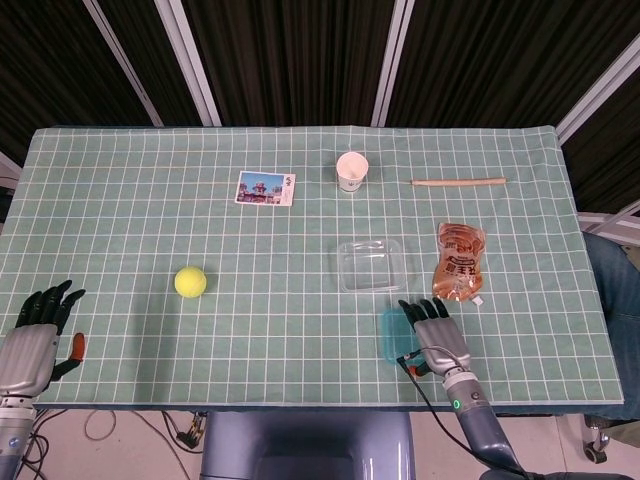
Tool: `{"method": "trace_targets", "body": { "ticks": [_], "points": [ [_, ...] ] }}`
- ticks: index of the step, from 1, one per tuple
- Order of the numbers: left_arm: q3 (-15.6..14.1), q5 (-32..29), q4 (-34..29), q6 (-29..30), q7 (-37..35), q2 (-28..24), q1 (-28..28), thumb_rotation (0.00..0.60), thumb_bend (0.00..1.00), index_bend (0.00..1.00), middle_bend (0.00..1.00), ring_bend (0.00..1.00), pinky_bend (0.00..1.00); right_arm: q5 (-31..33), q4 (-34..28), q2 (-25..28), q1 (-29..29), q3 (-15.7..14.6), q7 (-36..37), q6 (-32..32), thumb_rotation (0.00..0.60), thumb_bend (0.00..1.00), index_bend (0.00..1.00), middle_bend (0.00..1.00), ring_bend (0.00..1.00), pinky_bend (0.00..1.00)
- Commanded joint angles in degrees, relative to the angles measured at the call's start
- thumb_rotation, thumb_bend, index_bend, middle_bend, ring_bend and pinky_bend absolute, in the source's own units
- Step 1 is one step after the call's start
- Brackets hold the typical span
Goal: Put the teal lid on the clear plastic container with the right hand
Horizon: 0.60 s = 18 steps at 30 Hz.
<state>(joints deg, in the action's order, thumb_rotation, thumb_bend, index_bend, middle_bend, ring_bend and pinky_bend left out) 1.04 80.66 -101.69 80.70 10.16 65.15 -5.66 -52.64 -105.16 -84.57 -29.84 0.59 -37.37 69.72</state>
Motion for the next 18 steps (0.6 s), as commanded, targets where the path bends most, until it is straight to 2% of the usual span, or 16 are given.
{"method": "trace_targets", "body": {
  "ticks": [1,9,18],
  "points": [
    [0.0,0.0,0.0,0.1,0.0,0.0,0.0,0.600,0.56,0.13,0.00,0.00,0.00,-0.3,-0.3,0.3,0.2,0.1,0.2,0.1,0.600,0.16,0.02,0.38,0.09,0.00],
    [0.0,0.1,0.1,0.1,0.1,0.1,0.0,0.600,0.56,0.13,0.00,0.00,0.00,-1.7,-3.8,3.9,0.6,0.3,-0.2,1.2,0.600,0.16,0.02,0.38,0.09,0.00],
    [0.1,0.3,0.1,0.4,0.0,0.2,0.0,0.600,0.56,0.13,0.00,0.00,0.00,0.2,-10.5,13.0,-0.5,2.6,-0.2,0.4,0.600,0.15,0.02,0.38,0.09,0.00]
  ]
}}
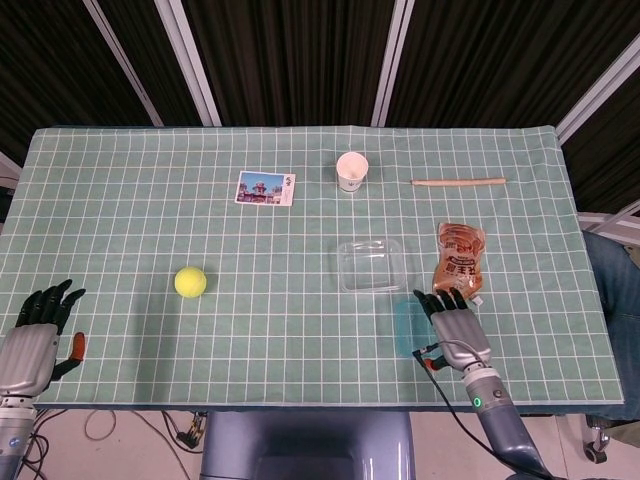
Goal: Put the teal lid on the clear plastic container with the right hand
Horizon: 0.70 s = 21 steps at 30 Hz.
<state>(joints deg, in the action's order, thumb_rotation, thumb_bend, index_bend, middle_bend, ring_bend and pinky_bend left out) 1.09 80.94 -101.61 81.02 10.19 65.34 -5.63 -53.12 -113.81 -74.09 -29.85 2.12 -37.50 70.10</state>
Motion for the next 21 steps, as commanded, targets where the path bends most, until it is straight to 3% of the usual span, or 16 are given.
{"method": "trace_targets", "body": {
  "ticks": [1,12,21],
  "points": [
    [0.1,0.1,0.0,0.2,-0.1,0.0,0.0,0.600,0.56,0.13,0.00,0.00,0.00,0.9,-2.4,3.5,-0.7,1.6,-0.1,0.0,0.600,0.15,0.02,0.38,0.09,0.00],
    [1.2,0.8,1.1,1.9,-1.2,1.0,0.1,0.600,0.56,0.12,0.00,0.00,0.00,8.3,-7.2,13.2,-6.5,6.6,-1.5,-5.4,0.600,0.15,0.02,0.38,0.09,0.00],
    [1.7,3.3,2.9,2.6,-3.1,1.4,-0.8,0.600,0.56,0.12,0.00,0.00,0.00,24.0,-5.3,14.1,-17.2,9.9,-7.5,-11.1,0.600,0.15,0.02,0.38,0.09,0.00]
  ]
}}
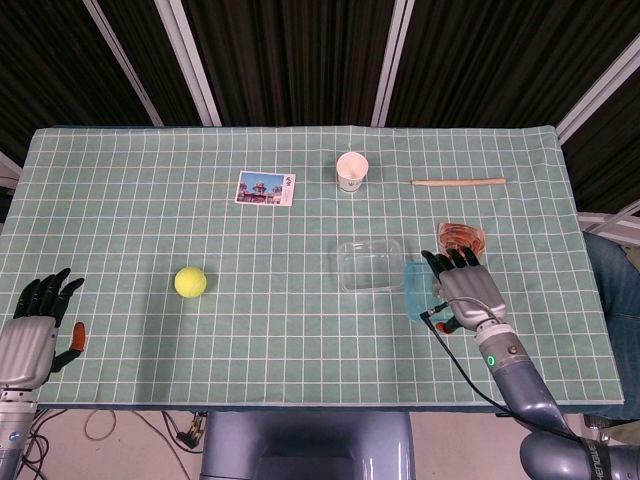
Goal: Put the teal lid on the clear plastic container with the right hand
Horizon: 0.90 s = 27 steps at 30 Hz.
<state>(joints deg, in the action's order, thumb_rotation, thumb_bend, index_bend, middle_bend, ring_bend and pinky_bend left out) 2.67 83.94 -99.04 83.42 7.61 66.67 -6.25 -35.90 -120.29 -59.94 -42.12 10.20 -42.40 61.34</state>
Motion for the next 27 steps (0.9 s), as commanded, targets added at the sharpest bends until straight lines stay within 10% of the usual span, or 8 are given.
{"method": "trace_targets", "body": {
  "ticks": [1,27],
  "points": [
    [0.3,0.3,0.5,0.3,-0.8,0.1,-0.2,0.600,0.56,0.12,0.00,0.00,0.00,8.6,1.5,-0.5,-6.0,2.1,-2.9,-2.4,0.600,0.15,0.02,0.38,0.09,0.00],
    [1.6,0.2,2.9,0.7,-2.9,0.6,-1.1,0.600,0.56,0.12,0.00,0.00,0.00,23.1,12.0,-16.7,-22.5,3.4,-9.6,3.6,0.600,0.15,0.02,0.39,0.10,0.00]
  ]
}}
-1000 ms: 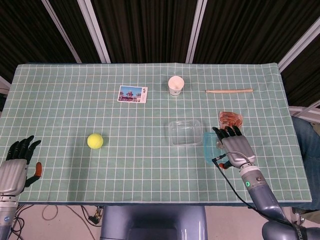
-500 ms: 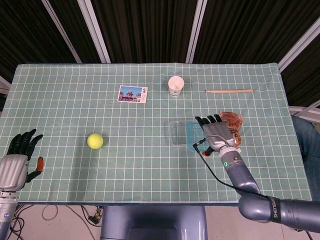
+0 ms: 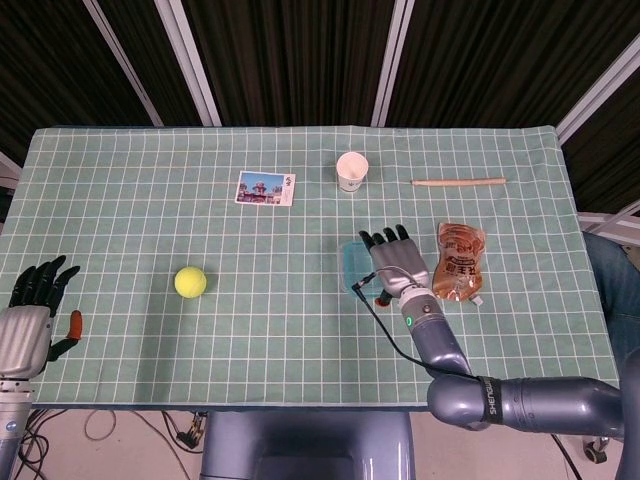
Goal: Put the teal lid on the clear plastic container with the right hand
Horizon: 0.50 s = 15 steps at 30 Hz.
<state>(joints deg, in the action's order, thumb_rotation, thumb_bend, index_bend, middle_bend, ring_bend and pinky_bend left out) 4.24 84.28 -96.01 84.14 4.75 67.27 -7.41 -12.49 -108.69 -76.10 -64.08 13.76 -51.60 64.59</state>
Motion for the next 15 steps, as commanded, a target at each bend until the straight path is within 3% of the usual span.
{"method": "trace_targets", "body": {
  "ticks": [1,7,15],
  "points": [
    [0.1,-0.4,-0.2,-0.1,0.0,0.0,0.0,0.600,0.56,0.12,0.00,0.00,0.00,-0.9,0.6,-0.8,-0.7,-0.5,-0.7,0.5,0.600,0.15,0.02,0.39,0.10,0.00],
    [0.0,-1.3,-0.7,-0.7,0.4,-0.1,0.0,0.600,0.56,0.12,0.00,0.00,0.00,-1.0,2.4,-2.5,-1.5,-1.8,-1.4,0.3,0.600,0.15,0.02,0.39,0.10,0.00],
    [0.3,-1.8,-0.8,-0.2,1.3,0.1,0.1,0.600,0.56,0.12,0.00,0.00,0.00,1.7,6.1,-4.0,-3.2,-1.3,-1.8,-1.5,0.600,0.15,0.02,0.39,0.10,0.00]
  ]
}}
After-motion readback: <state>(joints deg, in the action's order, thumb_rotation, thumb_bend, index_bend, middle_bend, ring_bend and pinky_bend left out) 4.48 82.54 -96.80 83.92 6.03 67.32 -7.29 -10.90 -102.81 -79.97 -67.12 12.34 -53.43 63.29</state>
